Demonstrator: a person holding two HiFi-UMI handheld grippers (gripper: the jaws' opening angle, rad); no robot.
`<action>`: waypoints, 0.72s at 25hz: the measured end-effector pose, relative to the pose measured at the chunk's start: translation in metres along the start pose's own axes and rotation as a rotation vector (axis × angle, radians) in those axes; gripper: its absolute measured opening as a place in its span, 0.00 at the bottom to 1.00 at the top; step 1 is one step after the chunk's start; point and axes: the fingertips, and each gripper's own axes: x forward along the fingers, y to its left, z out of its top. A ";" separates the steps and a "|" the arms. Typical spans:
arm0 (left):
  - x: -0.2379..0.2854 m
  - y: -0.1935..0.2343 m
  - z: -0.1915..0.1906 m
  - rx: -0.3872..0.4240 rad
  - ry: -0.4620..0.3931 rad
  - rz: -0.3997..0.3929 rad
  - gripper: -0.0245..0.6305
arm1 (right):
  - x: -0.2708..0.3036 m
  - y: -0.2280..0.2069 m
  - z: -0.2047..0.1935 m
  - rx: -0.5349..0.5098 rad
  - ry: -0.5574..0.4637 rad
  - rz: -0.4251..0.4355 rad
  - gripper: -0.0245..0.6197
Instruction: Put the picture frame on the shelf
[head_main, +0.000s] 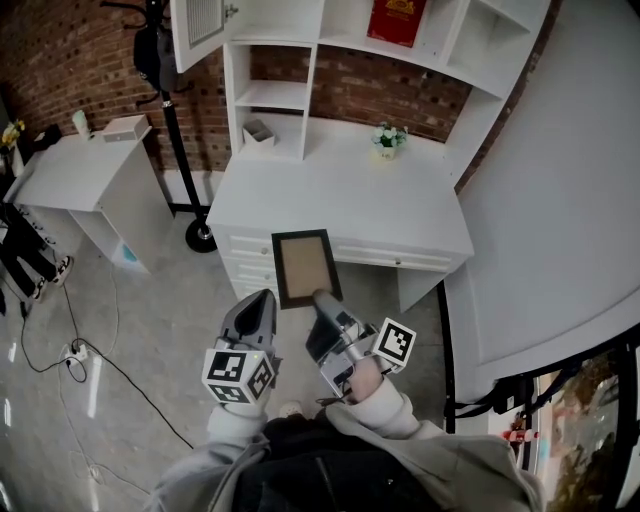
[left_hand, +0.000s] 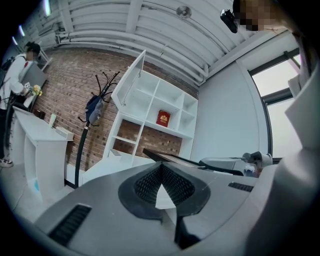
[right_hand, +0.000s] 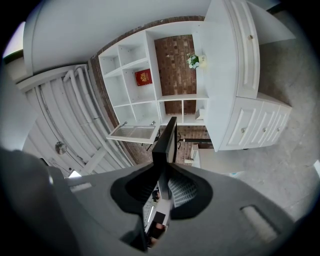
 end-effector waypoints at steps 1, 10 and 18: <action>0.000 0.001 0.000 0.000 0.002 -0.003 0.04 | 0.001 -0.001 0.000 0.001 -0.001 0.000 0.14; 0.001 0.010 -0.001 -0.014 0.004 0.004 0.04 | 0.010 -0.006 -0.007 0.021 0.014 -0.005 0.14; 0.009 0.019 0.004 -0.012 -0.008 0.007 0.04 | 0.019 -0.007 0.003 0.005 0.006 0.000 0.14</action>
